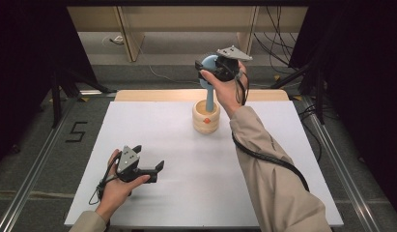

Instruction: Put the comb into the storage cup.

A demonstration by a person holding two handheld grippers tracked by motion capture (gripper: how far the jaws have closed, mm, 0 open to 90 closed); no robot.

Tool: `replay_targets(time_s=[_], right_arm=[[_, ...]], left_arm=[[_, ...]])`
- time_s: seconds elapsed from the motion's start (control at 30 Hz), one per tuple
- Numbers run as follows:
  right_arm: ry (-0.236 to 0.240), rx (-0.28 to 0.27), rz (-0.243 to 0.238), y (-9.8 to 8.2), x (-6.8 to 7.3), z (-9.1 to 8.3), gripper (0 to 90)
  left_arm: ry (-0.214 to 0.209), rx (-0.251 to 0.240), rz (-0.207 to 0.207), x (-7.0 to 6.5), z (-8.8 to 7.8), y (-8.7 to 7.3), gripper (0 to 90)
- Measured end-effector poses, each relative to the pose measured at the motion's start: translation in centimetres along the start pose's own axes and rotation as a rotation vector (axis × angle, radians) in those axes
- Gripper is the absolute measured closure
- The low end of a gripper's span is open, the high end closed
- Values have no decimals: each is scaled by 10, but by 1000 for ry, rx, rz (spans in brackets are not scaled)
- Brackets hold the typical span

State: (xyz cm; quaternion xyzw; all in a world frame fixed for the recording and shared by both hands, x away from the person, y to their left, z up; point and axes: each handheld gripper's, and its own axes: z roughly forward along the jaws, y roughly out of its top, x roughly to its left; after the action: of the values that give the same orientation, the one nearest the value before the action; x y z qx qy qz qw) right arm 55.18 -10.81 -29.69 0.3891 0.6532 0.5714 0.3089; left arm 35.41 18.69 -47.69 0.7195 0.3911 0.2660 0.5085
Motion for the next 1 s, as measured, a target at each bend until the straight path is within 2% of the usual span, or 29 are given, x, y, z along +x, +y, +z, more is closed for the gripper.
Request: replay_targets(time_s=[1.0], right_arm=[[1, 14, -3, -9, 2, 4, 213]], left_arm=[[-1, -1, 1, 0, 0, 0, 0]])
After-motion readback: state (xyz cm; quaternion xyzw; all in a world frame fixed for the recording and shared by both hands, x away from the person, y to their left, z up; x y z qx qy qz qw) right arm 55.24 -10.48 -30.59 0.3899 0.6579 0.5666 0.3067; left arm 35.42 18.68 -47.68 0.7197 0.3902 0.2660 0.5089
